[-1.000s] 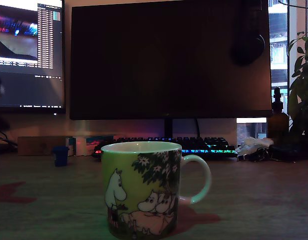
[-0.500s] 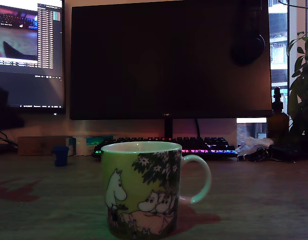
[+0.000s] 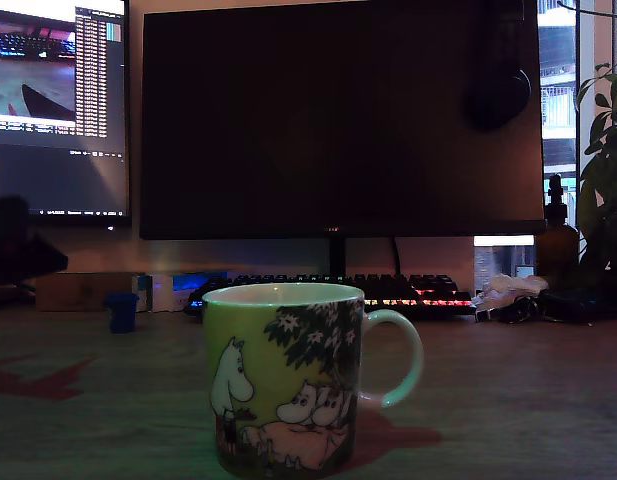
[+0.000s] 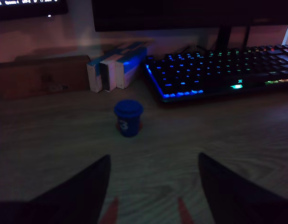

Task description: Pick up the coffee capsules on the table and drop them inside the coffee cup

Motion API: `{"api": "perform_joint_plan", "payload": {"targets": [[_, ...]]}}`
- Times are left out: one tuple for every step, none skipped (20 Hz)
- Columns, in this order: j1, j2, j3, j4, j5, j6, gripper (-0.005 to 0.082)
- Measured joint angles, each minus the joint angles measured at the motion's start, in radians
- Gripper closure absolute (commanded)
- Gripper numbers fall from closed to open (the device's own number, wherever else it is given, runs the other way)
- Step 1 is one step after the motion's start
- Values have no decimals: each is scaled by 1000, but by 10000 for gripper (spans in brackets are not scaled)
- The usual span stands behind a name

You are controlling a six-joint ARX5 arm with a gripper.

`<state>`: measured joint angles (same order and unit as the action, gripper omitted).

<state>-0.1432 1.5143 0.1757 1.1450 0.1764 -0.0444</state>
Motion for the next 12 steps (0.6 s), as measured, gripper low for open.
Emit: {"api": "perform_joint_plan", "payload": {"targets": [[0,28,0,20,-2,0,221],[0,57,0,42,-11,0,221],[0,84,0,61,-19,0,221],[0,107,0,78,-21,0,221],[0,127,0,100,-21,0,220],[0,142,0,118,-21,0,221],[0,153,0,127,-21,0,221],[0,164,2,136,-21,0,221],[0,176,8,145,-21,0,221],[0,193,21,151,-21,0,221],[0,214,40,150,-21,0,221],[0,236,63,150,-21,0,221]]}}
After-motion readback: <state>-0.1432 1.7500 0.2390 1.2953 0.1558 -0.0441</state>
